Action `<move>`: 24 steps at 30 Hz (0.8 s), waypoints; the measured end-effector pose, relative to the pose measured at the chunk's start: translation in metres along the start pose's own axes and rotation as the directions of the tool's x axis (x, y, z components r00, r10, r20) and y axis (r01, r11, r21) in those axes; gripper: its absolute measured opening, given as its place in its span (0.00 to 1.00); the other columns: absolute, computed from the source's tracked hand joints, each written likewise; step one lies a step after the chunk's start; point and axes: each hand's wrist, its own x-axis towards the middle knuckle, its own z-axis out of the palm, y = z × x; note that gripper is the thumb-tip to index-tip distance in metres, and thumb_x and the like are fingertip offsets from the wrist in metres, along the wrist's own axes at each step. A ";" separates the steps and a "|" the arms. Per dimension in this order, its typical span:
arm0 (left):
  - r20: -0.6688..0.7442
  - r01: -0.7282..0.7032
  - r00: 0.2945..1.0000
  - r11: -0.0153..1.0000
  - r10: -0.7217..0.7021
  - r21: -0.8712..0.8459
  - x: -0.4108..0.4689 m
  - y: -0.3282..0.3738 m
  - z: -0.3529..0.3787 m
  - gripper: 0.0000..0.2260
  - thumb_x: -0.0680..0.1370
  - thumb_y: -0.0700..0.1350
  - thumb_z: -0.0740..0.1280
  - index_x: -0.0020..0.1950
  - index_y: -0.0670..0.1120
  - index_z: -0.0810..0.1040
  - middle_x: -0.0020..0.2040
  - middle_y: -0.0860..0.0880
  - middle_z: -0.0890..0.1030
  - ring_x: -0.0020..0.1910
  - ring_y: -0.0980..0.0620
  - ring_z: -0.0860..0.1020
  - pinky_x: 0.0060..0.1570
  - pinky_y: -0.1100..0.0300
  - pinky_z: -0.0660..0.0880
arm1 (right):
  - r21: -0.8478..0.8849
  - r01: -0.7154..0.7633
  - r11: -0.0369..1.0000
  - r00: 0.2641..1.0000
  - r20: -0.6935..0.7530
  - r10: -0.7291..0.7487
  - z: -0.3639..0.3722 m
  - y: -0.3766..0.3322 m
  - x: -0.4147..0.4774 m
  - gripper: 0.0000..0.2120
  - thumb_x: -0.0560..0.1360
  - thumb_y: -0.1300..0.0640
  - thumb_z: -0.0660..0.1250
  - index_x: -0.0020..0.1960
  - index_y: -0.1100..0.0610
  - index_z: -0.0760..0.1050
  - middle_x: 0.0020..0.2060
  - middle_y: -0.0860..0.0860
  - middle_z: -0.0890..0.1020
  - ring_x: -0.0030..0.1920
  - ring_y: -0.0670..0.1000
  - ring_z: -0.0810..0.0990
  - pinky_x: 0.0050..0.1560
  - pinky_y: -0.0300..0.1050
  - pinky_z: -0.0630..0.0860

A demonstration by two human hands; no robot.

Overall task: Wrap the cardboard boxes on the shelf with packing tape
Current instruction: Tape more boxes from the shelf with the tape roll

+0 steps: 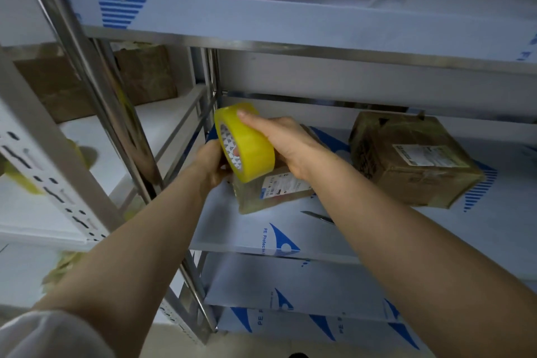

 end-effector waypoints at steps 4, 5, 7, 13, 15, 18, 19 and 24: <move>-0.047 0.050 0.998 0.994 -0.046 0.094 0.005 0.008 0.003 0.08 0.78 0.40 0.60 0.48 0.41 0.78 0.40 0.41 0.81 0.37 0.45 0.79 0.38 0.52 0.79 | 0.106 0.006 0.994 1.000 0.005 -0.006 0.002 -0.003 0.000 0.14 0.76 0.42 0.64 0.40 0.52 0.74 0.30 0.49 0.83 0.30 0.45 0.82 0.36 0.39 0.79; -0.068 0.046 0.997 0.994 -0.039 0.104 0.009 0.009 0.005 0.08 0.78 0.39 0.60 0.48 0.41 0.78 0.40 0.41 0.81 0.38 0.45 0.79 0.37 0.52 0.79 | 0.133 0.008 0.991 1.000 0.017 -0.011 0.002 -0.003 -0.001 0.13 0.76 0.44 0.65 0.40 0.52 0.75 0.31 0.50 0.83 0.31 0.46 0.82 0.36 0.39 0.79; -0.104 0.038 0.994 0.992 -0.026 0.120 0.011 0.012 0.007 0.07 0.78 0.38 0.60 0.46 0.41 0.78 0.40 0.41 0.81 0.38 0.44 0.79 0.38 0.51 0.79 | 0.165 0.045 0.985 0.999 0.010 -0.047 0.004 -0.004 -0.006 0.12 0.76 0.50 0.67 0.38 0.55 0.76 0.31 0.52 0.82 0.28 0.45 0.81 0.31 0.35 0.78; -0.218 -0.009 0.975 0.994 0.032 0.107 0.015 0.011 0.009 0.03 0.76 0.38 0.64 0.42 0.40 0.75 0.38 0.40 0.78 0.42 0.42 0.78 0.41 0.51 0.78 | 0.118 0.128 0.985 0.986 -0.119 -0.114 0.004 0.005 -0.034 0.18 0.75 0.50 0.69 0.30 0.56 0.74 0.19 0.47 0.77 0.19 0.42 0.74 0.23 0.30 0.71; -0.217 -0.032 0.975 0.993 0.056 0.111 0.014 0.011 0.012 0.05 0.76 0.40 0.68 0.49 0.39 0.77 0.43 0.39 0.79 0.45 0.42 0.78 0.43 0.50 0.77 | 0.018 0.104 0.994 0.985 -0.138 -0.101 -0.002 0.018 -0.047 0.18 0.75 0.48 0.69 0.28 0.54 0.74 0.17 0.45 0.76 0.20 0.40 0.74 0.23 0.29 0.70; -0.220 -0.051 0.972 0.989 0.081 0.139 0.014 0.009 0.011 0.08 0.76 0.42 0.69 0.53 0.39 0.78 0.48 0.40 0.79 0.47 0.43 0.77 0.43 0.53 0.77 | -0.040 0.063 0.997 0.985 -0.159 -0.068 -0.007 0.041 -0.065 0.23 0.74 0.46 0.68 0.23 0.54 0.75 0.19 0.47 0.75 0.21 0.40 0.74 0.26 0.31 0.70; -0.217 -0.054 0.972 0.988 0.085 0.145 0.014 0.008 0.011 0.09 0.76 0.42 0.69 0.53 0.39 0.78 0.49 0.40 0.79 0.47 0.43 0.78 0.42 0.53 0.76 | -0.040 0.045 0.998 0.984 -0.173 -0.051 -0.008 0.049 -0.070 0.23 0.74 0.46 0.68 0.25 0.56 0.75 0.19 0.47 0.75 0.21 0.39 0.74 0.27 0.32 0.70; -0.215 -0.083 0.969 0.979 0.123 0.186 0.011 0.007 0.015 0.10 0.76 0.43 0.69 0.55 0.39 0.79 0.42 0.44 0.77 0.42 0.47 0.76 0.38 0.56 0.74 | 0.008 0.007 1.000 0.977 -0.213 -0.006 0.000 0.089 -0.076 0.18 0.75 0.48 0.67 0.29 0.54 0.75 0.21 0.47 0.78 0.24 0.40 0.77 0.30 0.33 0.72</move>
